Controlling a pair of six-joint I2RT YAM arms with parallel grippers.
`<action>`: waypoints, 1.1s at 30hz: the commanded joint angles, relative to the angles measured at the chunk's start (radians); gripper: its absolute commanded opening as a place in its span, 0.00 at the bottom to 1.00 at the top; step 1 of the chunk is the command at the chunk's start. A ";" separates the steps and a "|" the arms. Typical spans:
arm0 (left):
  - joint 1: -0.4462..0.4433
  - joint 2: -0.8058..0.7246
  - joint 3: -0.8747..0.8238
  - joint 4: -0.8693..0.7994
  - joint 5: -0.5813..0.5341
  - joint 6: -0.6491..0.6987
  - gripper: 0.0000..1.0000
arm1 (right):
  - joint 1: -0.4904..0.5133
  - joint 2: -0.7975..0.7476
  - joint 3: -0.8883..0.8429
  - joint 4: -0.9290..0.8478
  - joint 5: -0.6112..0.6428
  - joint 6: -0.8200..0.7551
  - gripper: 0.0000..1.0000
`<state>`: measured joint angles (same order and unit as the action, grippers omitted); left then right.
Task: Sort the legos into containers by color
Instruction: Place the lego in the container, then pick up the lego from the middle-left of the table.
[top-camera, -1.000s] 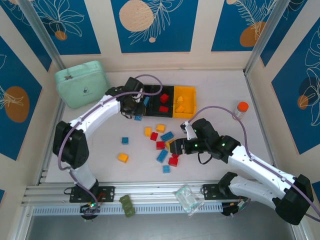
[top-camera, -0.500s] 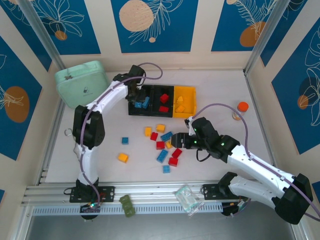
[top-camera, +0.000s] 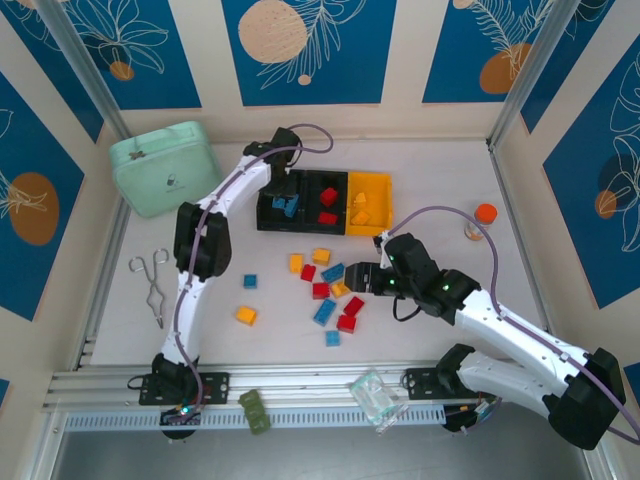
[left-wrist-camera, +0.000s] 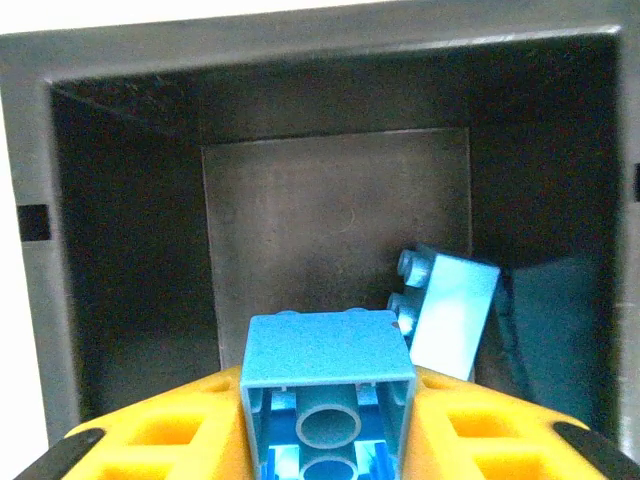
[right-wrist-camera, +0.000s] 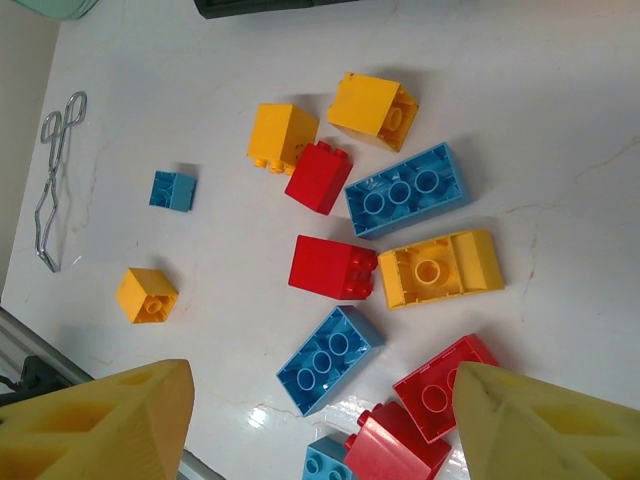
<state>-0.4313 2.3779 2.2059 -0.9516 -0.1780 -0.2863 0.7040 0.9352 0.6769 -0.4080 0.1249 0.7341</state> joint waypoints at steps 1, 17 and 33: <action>0.012 0.014 0.037 -0.041 -0.010 0.004 0.41 | -0.012 -0.001 0.002 -0.001 0.003 0.004 0.69; -0.010 -0.270 -0.184 0.026 0.104 -0.018 0.55 | -0.021 0.026 0.044 -0.029 0.002 -0.011 0.69; -0.016 -0.879 -1.004 0.203 0.230 -0.053 0.62 | 0.003 0.027 0.061 -0.064 -0.094 -0.098 0.70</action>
<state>-0.4435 1.5841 1.2827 -0.7658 0.0116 -0.3302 0.6926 0.9615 0.7147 -0.4648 0.0929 0.6865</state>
